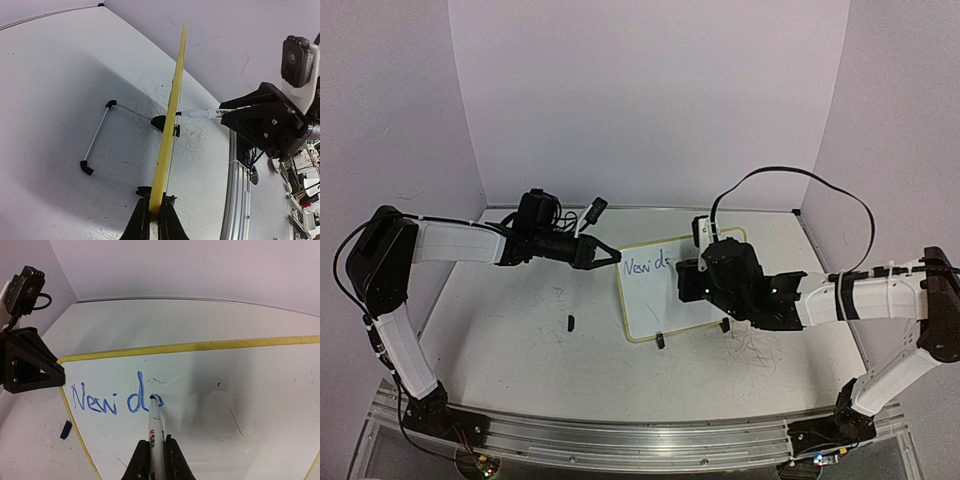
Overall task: Write a sentence on the whiteboard
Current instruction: Write a sentence on the whiteboard stand.
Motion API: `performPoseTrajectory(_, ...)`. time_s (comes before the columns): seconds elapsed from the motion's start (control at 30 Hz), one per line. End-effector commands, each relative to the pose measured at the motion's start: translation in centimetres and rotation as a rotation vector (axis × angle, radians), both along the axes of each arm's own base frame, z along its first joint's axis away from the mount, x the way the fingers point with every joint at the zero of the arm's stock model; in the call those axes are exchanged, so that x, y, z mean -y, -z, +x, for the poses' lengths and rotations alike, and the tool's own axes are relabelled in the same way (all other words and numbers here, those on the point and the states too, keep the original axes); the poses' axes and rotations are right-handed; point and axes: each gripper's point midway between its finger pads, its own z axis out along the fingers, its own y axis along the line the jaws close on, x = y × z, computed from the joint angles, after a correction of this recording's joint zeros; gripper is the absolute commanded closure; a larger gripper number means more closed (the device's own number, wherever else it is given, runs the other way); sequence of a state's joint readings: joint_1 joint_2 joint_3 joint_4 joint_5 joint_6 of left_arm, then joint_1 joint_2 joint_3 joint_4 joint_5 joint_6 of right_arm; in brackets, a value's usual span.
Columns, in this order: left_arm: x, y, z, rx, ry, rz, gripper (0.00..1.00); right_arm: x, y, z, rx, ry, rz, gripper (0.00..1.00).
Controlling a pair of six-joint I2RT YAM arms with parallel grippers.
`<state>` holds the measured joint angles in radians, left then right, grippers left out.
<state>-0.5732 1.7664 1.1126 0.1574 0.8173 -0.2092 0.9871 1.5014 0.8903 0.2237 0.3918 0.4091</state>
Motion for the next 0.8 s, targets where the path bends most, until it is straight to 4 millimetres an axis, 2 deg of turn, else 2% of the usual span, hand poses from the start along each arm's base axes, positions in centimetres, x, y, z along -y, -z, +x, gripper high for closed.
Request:
performPoseTrajectory(0.0,-0.3,1.4,-0.2,-0.047,-0.007,0.044,1.00,0.6,0.3,-0.3,-0.014,0.010,0.006,1.00)
performPoseTrajectory(0.27,-0.3,1.4,-0.2,-0.047,-0.008,0.044,1.00,0.9,0.2,-0.4,-0.015,0.016,0.005,1.00)
performPoseTrajectory(0.4,-0.4,1.5,-0.2,-0.048,-0.007,0.045,1.00,1.5,-0.7,-0.5,0.000,0.027,0.013,1.00)
performPoseTrajectory(0.57,-0.3,1.5,-0.2,-0.049,-0.005,0.044,1.00,1.7,-2.9,-1.0,0.030,-0.007,0.093,1.00)
performPoseTrajectory(0.67,-0.3,1.5,-0.2,-0.050,-0.004,0.043,1.00,2.4,-2.8,-0.3,0.023,0.002,0.129,1.00)
performPoseTrajectory(0.77,-0.2,1.4,-0.2,-0.049,-0.004,0.042,1.00,2.2,-2.9,0.0,0.028,-0.006,0.118,1.00)
